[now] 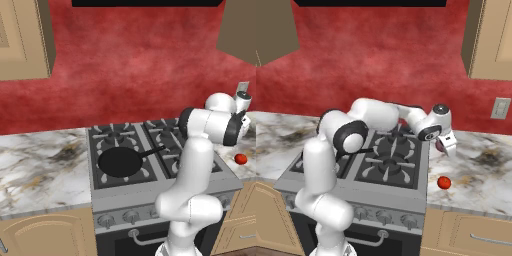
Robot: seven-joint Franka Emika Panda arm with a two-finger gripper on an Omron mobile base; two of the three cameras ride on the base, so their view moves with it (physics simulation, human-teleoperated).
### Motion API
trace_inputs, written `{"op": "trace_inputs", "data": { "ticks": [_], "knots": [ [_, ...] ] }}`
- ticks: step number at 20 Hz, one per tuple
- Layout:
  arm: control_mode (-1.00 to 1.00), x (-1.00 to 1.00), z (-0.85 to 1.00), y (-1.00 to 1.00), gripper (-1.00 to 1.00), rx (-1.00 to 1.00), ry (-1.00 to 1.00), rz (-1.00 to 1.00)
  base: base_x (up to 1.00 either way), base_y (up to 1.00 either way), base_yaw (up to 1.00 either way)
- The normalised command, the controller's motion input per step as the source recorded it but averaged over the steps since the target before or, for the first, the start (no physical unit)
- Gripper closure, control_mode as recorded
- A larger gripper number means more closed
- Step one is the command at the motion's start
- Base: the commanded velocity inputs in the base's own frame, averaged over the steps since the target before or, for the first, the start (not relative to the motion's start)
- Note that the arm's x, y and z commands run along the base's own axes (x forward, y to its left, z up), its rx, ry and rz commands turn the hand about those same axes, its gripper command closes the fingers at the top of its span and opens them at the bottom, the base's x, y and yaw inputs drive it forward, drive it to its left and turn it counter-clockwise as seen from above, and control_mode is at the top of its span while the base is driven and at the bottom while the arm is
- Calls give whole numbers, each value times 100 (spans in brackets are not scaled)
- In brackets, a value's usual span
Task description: Place the pan on the front left burner on the stove. Then place the tomato and the onion in the pan and turn on the front left burner.
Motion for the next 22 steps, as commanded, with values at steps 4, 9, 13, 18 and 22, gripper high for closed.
{"op": "trace_inputs", "data": {
  "ticks": [4,9,13,18,22],
  "knots": [
    [-100,-47,11,61,100,0,-3,-17,0,0,0],
    [-100,-50,8,71,100,-1,-9,-19,0,0,0],
    [-100,-39,75,32,100,0,-1,-9,0,0,0],
    [-100,-34,100,15,100,0,0,-5,0,0,0],
    [-100,-36,80,24,100,0,0,-4,0,0,0]
  ]
}}
